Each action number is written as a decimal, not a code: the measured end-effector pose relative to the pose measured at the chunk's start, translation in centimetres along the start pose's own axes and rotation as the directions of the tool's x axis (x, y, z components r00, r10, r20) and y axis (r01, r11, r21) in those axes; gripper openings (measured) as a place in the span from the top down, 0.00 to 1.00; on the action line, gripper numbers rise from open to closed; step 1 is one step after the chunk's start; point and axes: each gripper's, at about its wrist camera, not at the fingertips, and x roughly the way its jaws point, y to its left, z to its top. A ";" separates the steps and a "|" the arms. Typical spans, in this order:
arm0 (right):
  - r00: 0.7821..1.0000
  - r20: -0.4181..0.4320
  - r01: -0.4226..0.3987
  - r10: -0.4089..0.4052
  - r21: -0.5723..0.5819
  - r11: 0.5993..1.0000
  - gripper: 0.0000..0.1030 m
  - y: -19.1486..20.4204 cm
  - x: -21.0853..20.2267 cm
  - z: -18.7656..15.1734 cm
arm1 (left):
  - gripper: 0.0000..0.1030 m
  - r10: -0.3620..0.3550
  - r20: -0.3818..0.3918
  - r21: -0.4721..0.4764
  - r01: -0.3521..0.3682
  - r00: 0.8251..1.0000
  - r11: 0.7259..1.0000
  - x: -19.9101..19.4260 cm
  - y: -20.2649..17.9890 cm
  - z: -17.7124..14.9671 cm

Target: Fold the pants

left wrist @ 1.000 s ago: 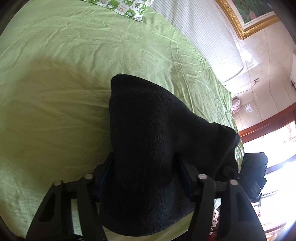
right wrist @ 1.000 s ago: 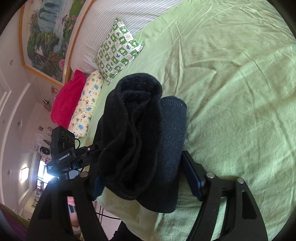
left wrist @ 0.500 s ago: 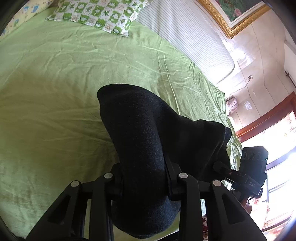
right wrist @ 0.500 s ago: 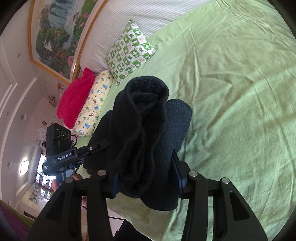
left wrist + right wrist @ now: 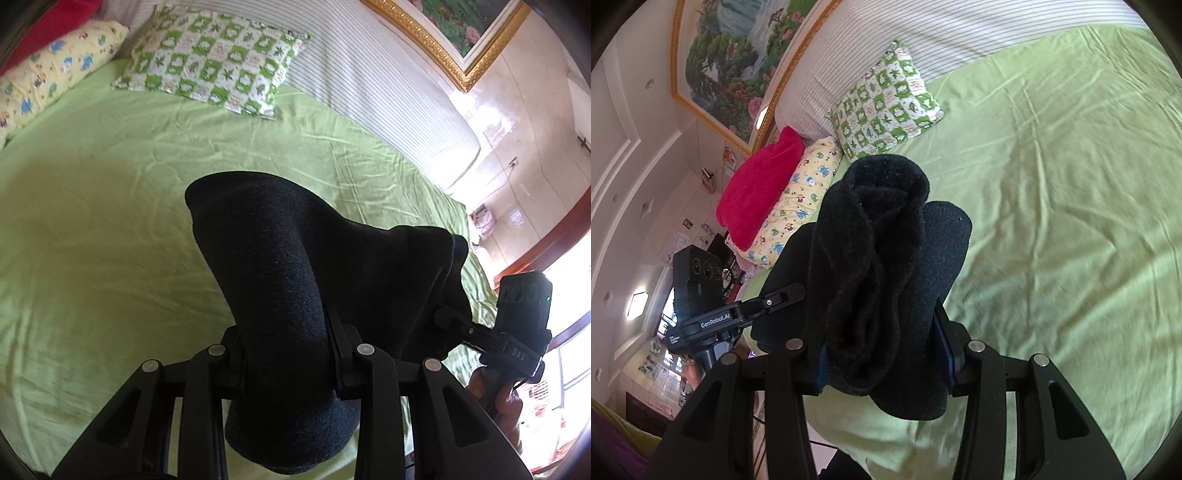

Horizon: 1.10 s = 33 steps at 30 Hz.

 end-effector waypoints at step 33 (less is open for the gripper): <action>0.991 -0.133 -0.024 0.018 -0.045 0.999 0.54 0.1 12.2 9.3 | 0.69 0.150 0.048 -0.094 -0.145 0.988 0.985 3.7 7.5 7.4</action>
